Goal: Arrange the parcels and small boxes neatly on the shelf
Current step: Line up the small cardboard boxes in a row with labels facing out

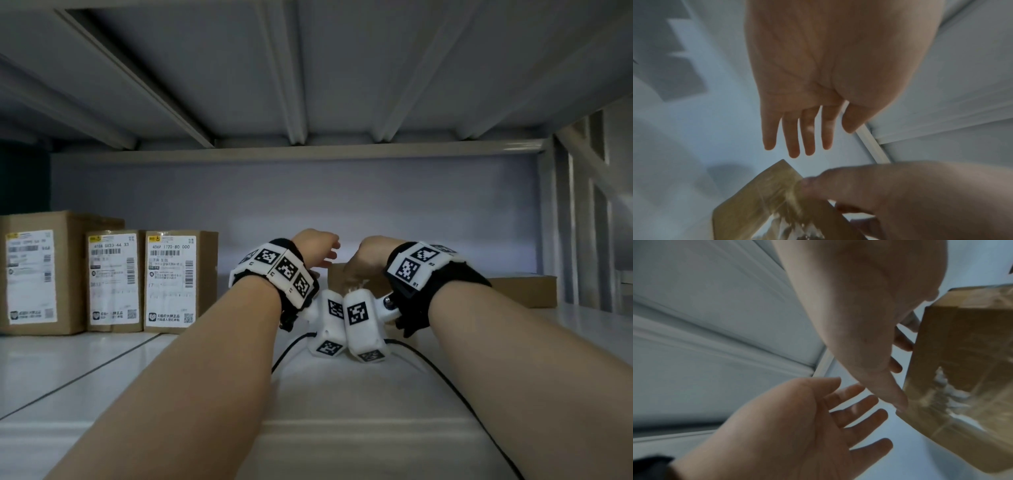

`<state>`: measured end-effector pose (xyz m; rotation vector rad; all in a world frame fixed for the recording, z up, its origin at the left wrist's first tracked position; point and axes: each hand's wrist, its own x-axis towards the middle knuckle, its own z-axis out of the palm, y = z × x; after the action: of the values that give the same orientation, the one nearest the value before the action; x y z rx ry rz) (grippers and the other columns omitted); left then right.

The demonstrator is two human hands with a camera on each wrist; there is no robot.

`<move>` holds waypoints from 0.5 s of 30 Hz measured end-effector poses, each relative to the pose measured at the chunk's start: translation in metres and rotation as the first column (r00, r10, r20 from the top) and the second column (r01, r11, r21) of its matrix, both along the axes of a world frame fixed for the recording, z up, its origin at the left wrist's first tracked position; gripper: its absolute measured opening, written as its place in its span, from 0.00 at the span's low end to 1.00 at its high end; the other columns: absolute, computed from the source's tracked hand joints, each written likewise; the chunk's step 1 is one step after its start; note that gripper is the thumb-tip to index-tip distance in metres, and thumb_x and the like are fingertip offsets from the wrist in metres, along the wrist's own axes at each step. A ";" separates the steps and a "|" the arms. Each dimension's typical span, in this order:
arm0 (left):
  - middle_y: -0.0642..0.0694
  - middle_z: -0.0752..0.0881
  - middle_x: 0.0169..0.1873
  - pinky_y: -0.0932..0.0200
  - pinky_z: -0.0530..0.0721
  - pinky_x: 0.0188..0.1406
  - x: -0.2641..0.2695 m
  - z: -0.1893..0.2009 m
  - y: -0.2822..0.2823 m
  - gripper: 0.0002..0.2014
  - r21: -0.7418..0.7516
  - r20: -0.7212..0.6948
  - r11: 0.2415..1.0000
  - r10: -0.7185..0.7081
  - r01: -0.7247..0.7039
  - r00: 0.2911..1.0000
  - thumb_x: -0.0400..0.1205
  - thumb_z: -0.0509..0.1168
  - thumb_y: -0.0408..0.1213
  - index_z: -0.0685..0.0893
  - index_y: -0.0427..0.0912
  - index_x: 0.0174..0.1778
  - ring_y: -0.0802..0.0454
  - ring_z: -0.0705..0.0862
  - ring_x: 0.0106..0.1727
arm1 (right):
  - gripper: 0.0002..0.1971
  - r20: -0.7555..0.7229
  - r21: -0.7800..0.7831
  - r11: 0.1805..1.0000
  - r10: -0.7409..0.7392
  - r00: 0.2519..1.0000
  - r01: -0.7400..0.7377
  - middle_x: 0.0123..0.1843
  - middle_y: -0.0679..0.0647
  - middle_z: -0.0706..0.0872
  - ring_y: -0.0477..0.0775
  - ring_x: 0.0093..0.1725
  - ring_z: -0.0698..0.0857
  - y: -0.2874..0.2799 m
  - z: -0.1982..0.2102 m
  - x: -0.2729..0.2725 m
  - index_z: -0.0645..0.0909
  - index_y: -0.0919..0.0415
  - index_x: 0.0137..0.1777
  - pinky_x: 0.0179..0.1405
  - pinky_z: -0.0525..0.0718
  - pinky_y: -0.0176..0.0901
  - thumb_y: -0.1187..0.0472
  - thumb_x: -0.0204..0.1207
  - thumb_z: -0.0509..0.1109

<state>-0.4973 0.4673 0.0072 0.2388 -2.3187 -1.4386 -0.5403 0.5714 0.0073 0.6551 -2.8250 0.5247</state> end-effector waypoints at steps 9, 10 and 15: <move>0.39 0.79 0.55 0.55 0.81 0.39 0.009 -0.014 -0.009 0.22 0.062 0.063 0.998 -0.006 0.002 0.998 0.88 0.53 0.43 0.74 0.31 0.71 0.42 0.80 0.53 | 0.11 -0.031 -0.060 0.996 0.057 0.998 -0.059 0.48 0.59 0.87 0.60 0.47 0.86 0.005 -0.005 0.004 0.82 0.63 0.38 0.45 0.82 0.44 0.54 0.74 0.73; 0.39 0.80 0.56 0.53 0.83 0.40 0.009 -0.017 -0.009 0.23 0.062 0.081 0.998 0.006 -0.011 0.997 0.87 0.53 0.45 0.74 0.31 0.70 0.41 0.82 0.54 | 0.11 -0.028 -0.098 0.991 0.086 0.996 -0.088 0.51 0.60 0.87 0.60 0.50 0.86 0.003 -0.003 0.007 0.83 0.64 0.44 0.46 0.82 0.44 0.55 0.74 0.73; 0.32 0.76 0.72 0.55 0.79 0.60 0.011 -0.019 -0.017 0.24 -0.029 0.096 0.998 0.057 -0.055 0.994 0.88 0.49 0.43 0.71 0.30 0.74 0.40 0.79 0.67 | 0.29 -0.115 -0.239 0.928 0.264 0.958 -0.285 0.72 0.56 0.78 0.55 0.69 0.78 -0.005 -0.004 0.021 0.74 0.61 0.74 0.63 0.74 0.41 0.50 0.76 0.71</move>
<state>-0.4868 0.4502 -0.0118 0.3707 -2.3859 -1.3973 -0.5192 0.5660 0.0038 0.9990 -2.5420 0.8689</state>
